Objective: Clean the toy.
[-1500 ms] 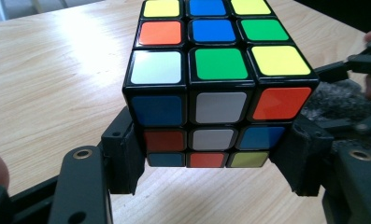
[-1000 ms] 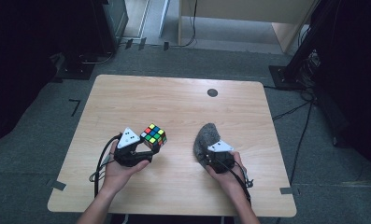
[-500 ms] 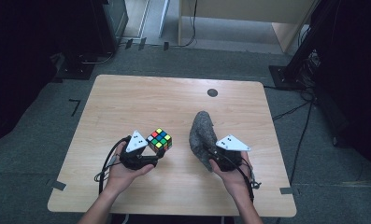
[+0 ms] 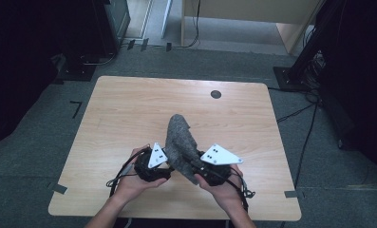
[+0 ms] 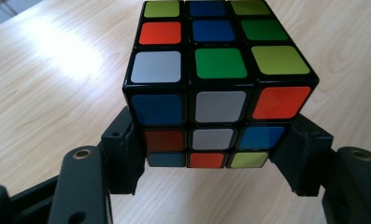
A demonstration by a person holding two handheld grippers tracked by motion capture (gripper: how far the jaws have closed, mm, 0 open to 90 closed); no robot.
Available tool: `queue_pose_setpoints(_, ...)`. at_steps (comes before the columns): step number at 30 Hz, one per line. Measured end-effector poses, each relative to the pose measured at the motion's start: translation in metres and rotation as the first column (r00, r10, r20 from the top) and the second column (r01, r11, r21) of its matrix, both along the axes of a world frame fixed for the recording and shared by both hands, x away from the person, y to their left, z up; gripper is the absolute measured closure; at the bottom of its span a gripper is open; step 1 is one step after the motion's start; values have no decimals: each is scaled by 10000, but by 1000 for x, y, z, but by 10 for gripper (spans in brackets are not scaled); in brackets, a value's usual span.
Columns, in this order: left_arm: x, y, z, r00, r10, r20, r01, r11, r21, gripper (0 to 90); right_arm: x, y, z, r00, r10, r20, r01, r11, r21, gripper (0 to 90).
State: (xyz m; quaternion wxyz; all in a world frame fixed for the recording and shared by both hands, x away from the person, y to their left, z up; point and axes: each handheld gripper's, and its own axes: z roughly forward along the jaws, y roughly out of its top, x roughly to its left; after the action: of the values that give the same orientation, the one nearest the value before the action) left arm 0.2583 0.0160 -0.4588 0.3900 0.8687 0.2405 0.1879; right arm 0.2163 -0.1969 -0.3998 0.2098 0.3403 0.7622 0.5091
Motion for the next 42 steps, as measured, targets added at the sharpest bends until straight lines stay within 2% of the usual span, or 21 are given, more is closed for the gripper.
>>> queue_pose_setpoints(3,-7,-5,1,9987,-297,413,296,9996,40,344,-1,13,-7,9989,463,-70,-464,9985,-283,714)
queue_pose_setpoints(5,-12,-4,5,9958,-484,783,493,9987,-96,345,3,12,-12,9989,369,-273,-377,9988,-311,712)
queue_pose_setpoints(7,-13,-4,6,9948,-451,918,460,9989,-75,345,4,10,-13,9993,276,-267,-284,9992,-284,711)
queue_pose_setpoints(8,-13,-2,7,9931,-411,1097,436,9988,-204,345,8,2,-13,9992,-12,-390,12,10000,-16,710)
queue_pose_setpoints(10,-12,0,8,9938,-375,1044,407,9988,-287,345,11,-6,-14,9979,-575,-313,568,9981,-219,709)
queue_pose_setpoints(13,-9,3,8,9945,-334,989,363,9990,-278,345,15,-16,-16,9908,-1252,-509,1233,9916,-399,710)
queue_pose_setpoints(14,-9,3,7,9947,-339,968,361,9991,-203,345,15,-19,-16,9892,-1357,-556,1340,9905,-323,710)
queue_pose_setpoints(17,-10,0,3,9936,-360,1067,352,9993,93,345,9,-16,-9,9944,-980,-398,990,9948,245,709)
queue_pose_setpoints(19,-11,-3,0,9923,-330,1193,316,9994,136,344,4,-7,-4,9993,-345,-118,348,9989,311,708)
queue_pose_setpoints(22,-14,-4,1,9896,-561,1328,556,9984,77,345,-4,9,-3,9989,432,-162,-427,9985,338,708)
queue_pose_setpoints(24,-15,-4,1,9884,-629,1385,629,9980,39,344,-4,12,-4,9985,530,-150,-526,9984,211,708)
queue_pose_setpoints(25,-16,-4,2,9877,-673,1410,681,9977,-11,344,-3,14,-7,9982,554,-210,-552,9984,100,708)
queue_pose_setpoints(27,-17,-4,3,9872,-690,1437,697,9976,2,345,1,13,-12,9981,417,-454,-410,9990,168,710)
queue_pose_setpoints(29,-17,-4,3,9867,-708,1464,706,9975,72,344,6,5,-16,9987,70,-500,-60,9998,212,713)
queue_pose_setpoints(30,-17,-4,3,9871,-701,1439,703,9975,33,344,6,5,-16,9987,70,-500,-60,9998,212,713)
queue_pose_setpoints(32,-15,-2,3,9882,-699,1366,706,9975,-2,344,11,-5,-17,9965,-651,-527,653,9979,23,714)
queue_pose_setpoints(36,-13,-1,1,9904,-648,1219,658,9978,-38,344,12,-10,-17,9944,-882,-576,890,9960,101,715)
queue_pose_setpoints(38,-12,-2,0,9911,-668,1148,672,9977,0,344,8,-7,-14,9969,-600,-504,622,9972,425,714)
queue_pose_setpoints(39,-12,-2,-1,9913,-654,1139,659,9978,-10,344,3,1,-11,9992,-29,-399,51,9985,542,711)
queue_pose_setpoints(42,-13,-4,-2,9913,-711,1111,723,9974,-66,344,0,13,-12,9987,374,-349,-367,9991,203,709)
